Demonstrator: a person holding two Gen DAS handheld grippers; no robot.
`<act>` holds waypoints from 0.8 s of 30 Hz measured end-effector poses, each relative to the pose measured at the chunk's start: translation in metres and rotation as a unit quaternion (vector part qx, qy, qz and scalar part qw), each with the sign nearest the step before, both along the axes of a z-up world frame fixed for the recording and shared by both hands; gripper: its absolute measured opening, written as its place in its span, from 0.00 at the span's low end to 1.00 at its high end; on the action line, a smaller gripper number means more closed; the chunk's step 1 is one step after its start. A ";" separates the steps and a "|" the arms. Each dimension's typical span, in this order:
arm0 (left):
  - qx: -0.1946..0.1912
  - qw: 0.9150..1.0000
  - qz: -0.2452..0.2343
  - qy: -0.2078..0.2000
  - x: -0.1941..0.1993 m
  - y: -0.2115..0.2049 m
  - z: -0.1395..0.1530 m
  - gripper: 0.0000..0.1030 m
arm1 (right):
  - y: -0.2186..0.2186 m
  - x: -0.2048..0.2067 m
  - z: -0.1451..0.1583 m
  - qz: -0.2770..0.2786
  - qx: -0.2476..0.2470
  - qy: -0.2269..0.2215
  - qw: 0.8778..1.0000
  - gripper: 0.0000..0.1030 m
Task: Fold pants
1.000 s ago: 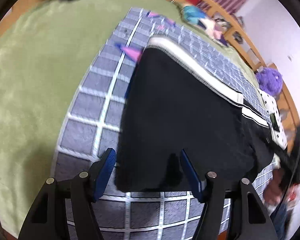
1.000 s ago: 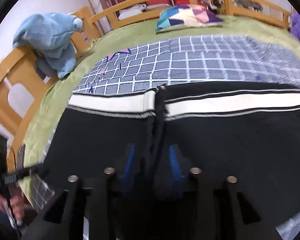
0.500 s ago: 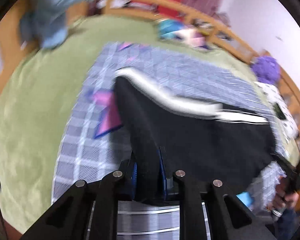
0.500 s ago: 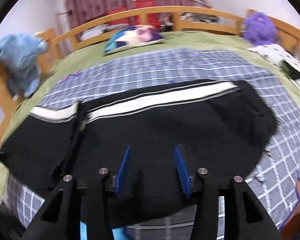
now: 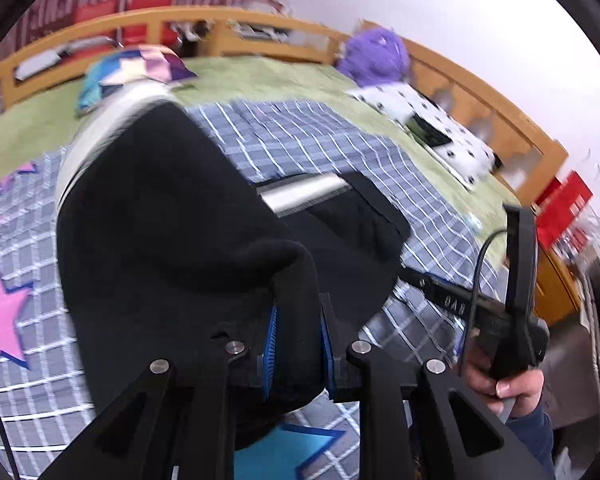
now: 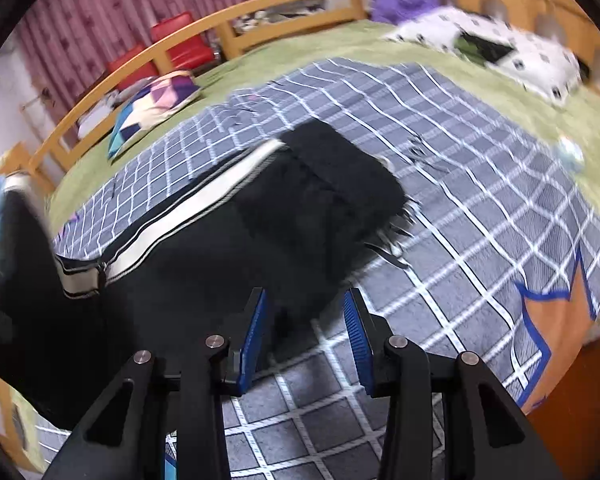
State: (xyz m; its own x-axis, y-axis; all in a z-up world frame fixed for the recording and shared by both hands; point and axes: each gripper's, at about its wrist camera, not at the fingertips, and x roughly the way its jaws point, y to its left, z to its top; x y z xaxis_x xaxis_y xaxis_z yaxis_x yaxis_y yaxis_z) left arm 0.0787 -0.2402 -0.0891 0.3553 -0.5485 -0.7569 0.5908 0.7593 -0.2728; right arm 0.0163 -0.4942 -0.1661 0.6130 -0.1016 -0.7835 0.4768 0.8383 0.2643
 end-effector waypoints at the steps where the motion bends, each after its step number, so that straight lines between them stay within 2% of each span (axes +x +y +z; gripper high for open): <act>1: -0.019 1.000 -0.005 0.021 0.001 0.004 -0.002 0.20 | -0.004 -0.001 -0.001 -0.002 0.010 -0.003 1.000 0.39; 3: -0.066 0.997 -0.005 0.046 0.000 0.021 0.002 0.27 | -0.008 -0.001 -0.001 -0.003 0.022 -0.011 1.000 0.39; 4: -0.079 0.996 0.001 0.044 -0.001 0.034 0.006 0.32 | -0.005 0.001 0.000 0.007 0.027 -0.016 0.999 0.39; 5: -0.077 0.996 0.011 0.033 -0.003 0.046 0.009 0.43 | 0.001 0.003 0.002 0.018 0.030 -0.019 0.999 0.39; 6: -0.067 0.997 0.034 0.012 -0.005 0.063 0.014 0.50 | 0.008 0.006 0.002 0.034 0.036 -0.023 0.999 0.42; 9: -0.053 0.996 0.070 -0.004 -0.001 0.100 0.014 0.51 | 0.033 0.020 -0.002 0.096 0.081 -0.041 0.991 0.51; 11: -0.052 0.994 0.091 0.009 0.003 0.123 0.008 0.51 | 0.052 0.033 -0.012 0.135 0.125 -0.048 0.982 0.52; 14: -0.051 0.992 0.114 0.033 0.005 0.157 -0.007 0.51 | 0.075 0.052 -0.029 0.163 0.164 -0.039 0.972 0.53; 17: -0.040 0.989 0.132 0.049 0.005 0.186 -0.022 0.51 | 0.102 0.078 -0.054 0.182 0.164 0.003 0.969 0.53; 18: -0.045 0.988 0.137 0.060 0.006 0.193 -0.029 0.51 | 0.109 0.088 -0.061 0.186 0.153 0.020 0.970 0.53; 20: -0.051 0.986 0.140 0.078 0.008 0.202 -0.037 0.51 | 0.121 0.105 -0.066 0.188 0.122 0.028 0.974 0.53; 21: -0.054 0.985 0.139 0.090 0.009 0.204 -0.043 0.51 | 0.126 0.109 -0.064 0.192 0.114 0.028 0.974 0.33; 22: -0.054 0.985 0.138 0.093 0.010 0.202 -0.045 0.51 | 0.131 0.116 -0.062 0.204 0.111 0.032 0.972 0.20; 23: -0.051 0.985 0.136 0.095 0.010 0.202 -0.047 0.51 | 0.136 0.122 -0.057 0.221 0.100 0.038 0.969 0.11; 24: -0.046 0.985 0.134 0.095 0.010 0.200 -0.049 0.51 | 0.140 0.124 -0.046 0.241 0.082 0.029 0.967 0.09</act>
State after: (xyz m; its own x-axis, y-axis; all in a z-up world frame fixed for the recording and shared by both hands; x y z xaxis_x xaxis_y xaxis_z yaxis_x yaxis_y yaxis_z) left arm 0.0891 -0.0401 -0.1384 0.3541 -0.5232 -0.7751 0.3044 0.8482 -0.4335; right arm 0.1406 -0.3544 -0.2118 0.5120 0.3133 -0.7998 0.0602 0.9157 0.3973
